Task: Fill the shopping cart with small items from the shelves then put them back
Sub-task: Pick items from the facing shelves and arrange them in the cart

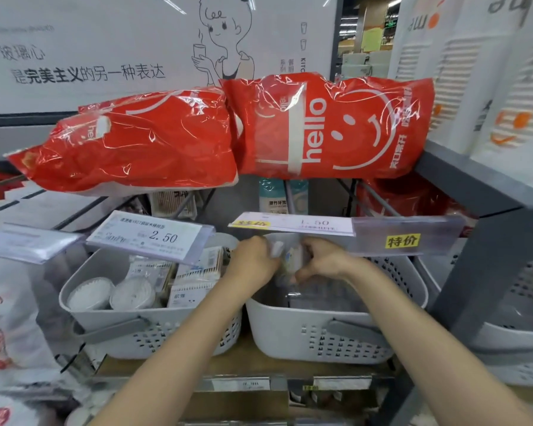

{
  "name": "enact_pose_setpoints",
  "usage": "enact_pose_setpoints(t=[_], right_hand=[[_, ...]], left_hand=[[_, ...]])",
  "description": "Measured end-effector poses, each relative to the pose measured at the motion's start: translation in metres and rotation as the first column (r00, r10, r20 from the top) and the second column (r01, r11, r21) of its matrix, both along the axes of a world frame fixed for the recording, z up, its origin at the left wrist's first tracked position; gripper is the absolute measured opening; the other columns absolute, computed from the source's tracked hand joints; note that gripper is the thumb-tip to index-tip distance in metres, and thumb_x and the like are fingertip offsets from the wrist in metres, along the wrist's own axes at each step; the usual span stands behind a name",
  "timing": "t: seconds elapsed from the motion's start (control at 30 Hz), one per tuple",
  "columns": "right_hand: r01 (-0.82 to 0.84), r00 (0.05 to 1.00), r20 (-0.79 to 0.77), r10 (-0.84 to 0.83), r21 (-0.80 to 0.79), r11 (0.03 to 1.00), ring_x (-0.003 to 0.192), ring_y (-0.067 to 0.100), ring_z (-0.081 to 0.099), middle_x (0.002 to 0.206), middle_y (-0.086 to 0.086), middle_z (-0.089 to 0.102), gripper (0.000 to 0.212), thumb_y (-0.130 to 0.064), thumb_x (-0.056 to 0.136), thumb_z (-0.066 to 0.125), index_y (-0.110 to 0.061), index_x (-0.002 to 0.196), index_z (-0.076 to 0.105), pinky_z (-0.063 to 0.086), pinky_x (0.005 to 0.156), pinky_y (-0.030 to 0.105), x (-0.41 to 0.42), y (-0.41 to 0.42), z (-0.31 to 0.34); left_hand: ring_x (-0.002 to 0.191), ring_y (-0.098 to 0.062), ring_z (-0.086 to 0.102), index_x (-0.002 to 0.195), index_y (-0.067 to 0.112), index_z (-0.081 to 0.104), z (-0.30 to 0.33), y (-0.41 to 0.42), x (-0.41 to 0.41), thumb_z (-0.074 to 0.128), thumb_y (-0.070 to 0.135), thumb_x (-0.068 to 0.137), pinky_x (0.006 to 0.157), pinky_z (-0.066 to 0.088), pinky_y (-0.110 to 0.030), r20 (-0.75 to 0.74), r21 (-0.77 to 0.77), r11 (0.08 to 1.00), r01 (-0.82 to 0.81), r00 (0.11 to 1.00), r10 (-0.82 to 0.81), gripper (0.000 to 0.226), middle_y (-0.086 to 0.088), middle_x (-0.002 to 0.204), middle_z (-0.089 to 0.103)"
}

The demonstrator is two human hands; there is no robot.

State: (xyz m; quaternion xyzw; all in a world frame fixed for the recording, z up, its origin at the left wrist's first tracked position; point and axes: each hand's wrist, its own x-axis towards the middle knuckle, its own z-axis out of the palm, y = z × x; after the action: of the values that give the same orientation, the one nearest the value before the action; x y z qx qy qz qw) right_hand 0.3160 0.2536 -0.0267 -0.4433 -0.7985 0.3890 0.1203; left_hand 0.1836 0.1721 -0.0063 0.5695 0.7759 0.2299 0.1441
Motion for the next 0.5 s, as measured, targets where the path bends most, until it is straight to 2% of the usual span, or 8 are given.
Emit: enact_pose_setpoints(t=[0.03, 0.1, 0.13, 0.2, 0.23, 0.3, 0.37, 0.5], right_hand=[[-0.026, 0.999, 0.022, 0.026, 0.003, 1.000, 0.092, 0.017, 0.060, 0.095, -0.002, 0.063, 0.058, -0.008, 0.057, 0.086, -0.019, 0.105, 0.055, 0.049, 0.085, 0.030, -0.001, 0.001, -0.001], [-0.049, 0.998, 0.041, 0.048, 0.011, 0.999, 0.076, 0.008, 0.057, 0.081, -0.008, 0.057, 0.049, 0.004, 0.065, 0.080, -0.017, 0.098, 0.051, 0.045, 0.066, 0.015, -0.004, 0.001, -0.003], [-0.058, 0.997, 0.044, 0.057, 0.017, 0.998, 0.071, 0.004, 0.053, 0.078, -0.010, 0.054, 0.046, 0.005, 0.068, 0.078, -0.015, 0.098, 0.048, 0.039, 0.057, 0.008, -0.005, 0.001, -0.003], [-0.082, 0.992, 0.099, 0.076, 0.061, 0.995, 0.070, 0.006, 0.051, 0.078, -0.009, 0.051, 0.043, 0.002, 0.073, 0.075, -0.013, 0.101, 0.046, 0.034, 0.049, 0.005, -0.008, 0.000, -0.002], [-0.104, 0.986, 0.136, 0.093, 0.076, 0.992, 0.076, 0.010, 0.052, 0.084, -0.006, 0.053, 0.044, -0.002, 0.074, 0.076, -0.012, 0.106, 0.047, 0.035, 0.050, 0.005, -0.009, 0.001, -0.002], [-0.141, 0.969, 0.219, 0.118, 0.092, 0.986, 0.091, 0.017, 0.053, 0.105, 0.005, 0.057, 0.054, -0.011, 0.074, 0.078, -0.008, 0.119, 0.047, 0.044, 0.067, 0.018, -0.013, 0.003, -0.004], [-0.160, 0.948, 0.291, 0.126, 0.095, 0.983, 0.097, 0.021, 0.054, 0.115, 0.011, 0.058, 0.058, -0.018, 0.074, 0.079, -0.007, 0.122, 0.048, 0.045, 0.078, 0.029, -0.016, 0.007, -0.008], [-0.213, 0.901, 0.402, 0.164, 0.081, 0.974, 0.103, 0.025, 0.058, 0.116, 0.010, 0.060, 0.056, -0.023, 0.070, 0.080, -0.015, 0.119, 0.055, 0.049, 0.090, 0.037, -0.024, 0.013, -0.017]], left_hand=[[0.096, -0.032, 0.062, 0.097, 0.005, 0.064, 0.001, 0.002, 0.000, 0.058, 0.022, 0.088, 0.066, 0.037, -0.026, 0.009, -0.017, 1.000, 0.004, 1.000, -0.004, 0.020, -0.014, 0.099, 0.068], [0.098, -0.030, 0.061, 0.100, 0.005, 0.064, 0.003, 0.005, 0.000, 0.056, 0.020, 0.088, 0.066, 0.036, -0.025, 0.022, -0.050, 0.999, 0.006, 1.000, -0.005, 0.020, -0.014, 0.103, 0.067], [0.099, -0.030, 0.061, 0.102, 0.005, 0.063, 0.003, 0.007, -0.002, 0.056, 0.019, 0.088, 0.067, 0.036, -0.025, 0.032, -0.067, 0.998, 0.012, 0.999, -0.010, 0.021, -0.014, 0.105, 0.067], [0.104, -0.029, 0.060, 0.111, 0.005, 0.060, 0.002, 0.013, -0.004, 0.056, 0.019, 0.088, 0.074, 0.041, -0.025, 0.045, -0.117, 0.992, 0.045, 0.998, -0.040, 0.028, -0.012, 0.111, 0.065], [0.107, -0.029, 0.059, 0.118, 0.005, 0.057, -0.001, 0.018, -0.005, 0.057, 0.019, 0.086, 0.082, 0.046, -0.028, 0.056, -0.145, 0.987, 0.068, 0.997, -0.060, 0.035, -0.011, 0.115, 0.064], [0.112, -0.029, 0.059, 0.125, 0.006, 0.052, -0.003, 0.025, -0.005, 0.057, 0.017, 0.085, 0.092, 0.049, -0.037, 0.063, -0.200, 0.974, 0.107, 0.993, -0.096, 0.042, -0.014, 0.121, 0.062], [0.114, -0.030, 0.058, 0.121, 0.001, 0.055, 0.001, 0.028, -0.001, 0.053, 0.011, 0.090, 0.094, 0.048, -0.035, 0.014, -0.275, 0.952, 0.134, 0.991, -0.135, 0.033, -0.014, 0.121, 0.061], [0.112, -0.025, 0.056, 0.124, 0.001, 0.055, 0.006, 0.032, 0.007, 0.055, 0.013, 0.093, 0.090, 0.045, -0.029, -0.127, -0.441, 0.892, 0.098, 0.977, -0.170, 0.033, -0.014, 0.123, 0.058]])
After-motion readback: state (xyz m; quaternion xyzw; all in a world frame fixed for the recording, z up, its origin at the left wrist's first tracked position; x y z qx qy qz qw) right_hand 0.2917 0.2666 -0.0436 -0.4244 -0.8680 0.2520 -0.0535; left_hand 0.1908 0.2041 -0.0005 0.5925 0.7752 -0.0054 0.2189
